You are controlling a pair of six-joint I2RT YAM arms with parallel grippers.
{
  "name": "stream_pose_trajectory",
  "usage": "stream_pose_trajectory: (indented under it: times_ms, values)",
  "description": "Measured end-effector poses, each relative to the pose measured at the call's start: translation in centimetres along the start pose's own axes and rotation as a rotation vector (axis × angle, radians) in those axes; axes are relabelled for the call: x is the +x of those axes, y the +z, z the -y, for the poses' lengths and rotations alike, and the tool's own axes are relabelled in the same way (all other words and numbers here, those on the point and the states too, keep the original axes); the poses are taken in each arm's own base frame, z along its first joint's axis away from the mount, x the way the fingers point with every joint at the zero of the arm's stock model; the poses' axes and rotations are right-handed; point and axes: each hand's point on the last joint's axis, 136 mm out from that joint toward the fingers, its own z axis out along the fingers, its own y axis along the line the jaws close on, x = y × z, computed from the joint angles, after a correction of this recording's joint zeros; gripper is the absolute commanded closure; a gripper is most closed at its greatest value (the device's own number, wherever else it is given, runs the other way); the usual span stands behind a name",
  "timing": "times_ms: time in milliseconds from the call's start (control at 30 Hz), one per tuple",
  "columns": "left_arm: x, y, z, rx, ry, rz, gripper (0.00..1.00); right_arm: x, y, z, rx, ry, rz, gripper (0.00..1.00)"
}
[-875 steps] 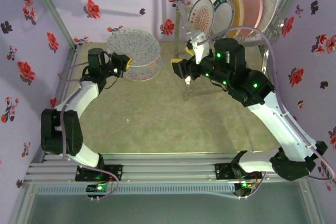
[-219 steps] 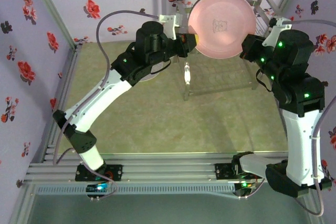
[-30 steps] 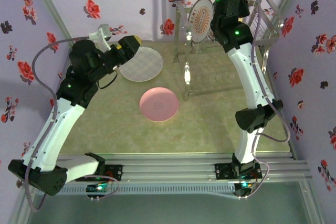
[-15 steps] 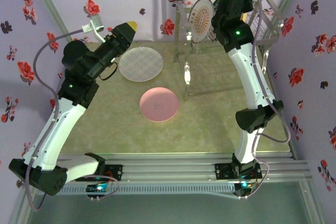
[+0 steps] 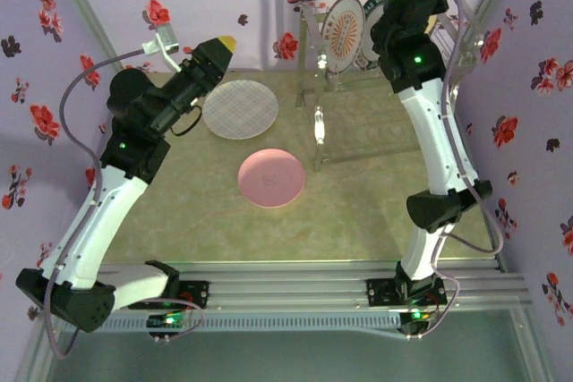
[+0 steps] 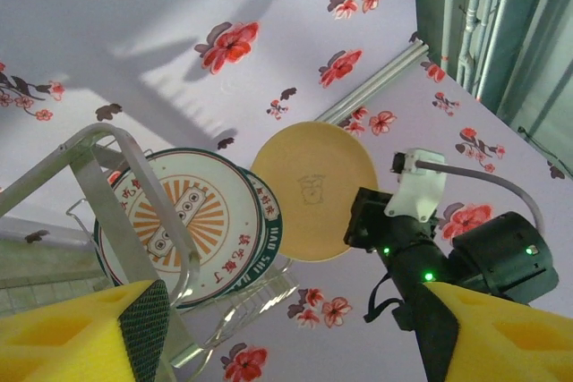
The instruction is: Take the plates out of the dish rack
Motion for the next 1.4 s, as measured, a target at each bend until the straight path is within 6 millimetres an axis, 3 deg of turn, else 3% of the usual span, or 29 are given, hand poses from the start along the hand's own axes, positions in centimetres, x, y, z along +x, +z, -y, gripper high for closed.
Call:
stream_pose_trajectory:
  times_ms: [367, 633, 767, 900, 1133, 1400]
  values:
    - [1.8, 2.0, -0.1, 0.009, -0.016, -0.066, 0.26, -0.9, -2.7, 7.5, 0.062, 0.127, 0.042, 1.00]
    - [3.8, 3.9, 2.3, 0.049, 0.035, -0.145, 0.26, 0.4, -6.7, 14.8, 0.073, 0.292, 0.068, 1.00]
    - [5.4, 5.4, 3.0, 0.055, 0.072, -0.197, 0.25, 1.6, -8.4, 16.9, 0.036, 0.369, 0.070, 1.00]
    - [7.4, 7.3, 3.3, 0.052, 0.107, -0.260, 0.25, 2.6, -9.6, 16.7, -0.057, 0.419, 0.066, 1.00]
    - [11.1, 10.6, 3.4, 0.030, 0.164, -0.366, 0.24, 3.6, -11.0, 13.6, -0.257, 0.491, 0.052, 1.00]
    - [12.6, 12.3, 2.3, -0.041, 0.209, -0.406, 0.24, 3.1, -12.5, 9.4, -0.502, 0.602, 0.036, 1.00]
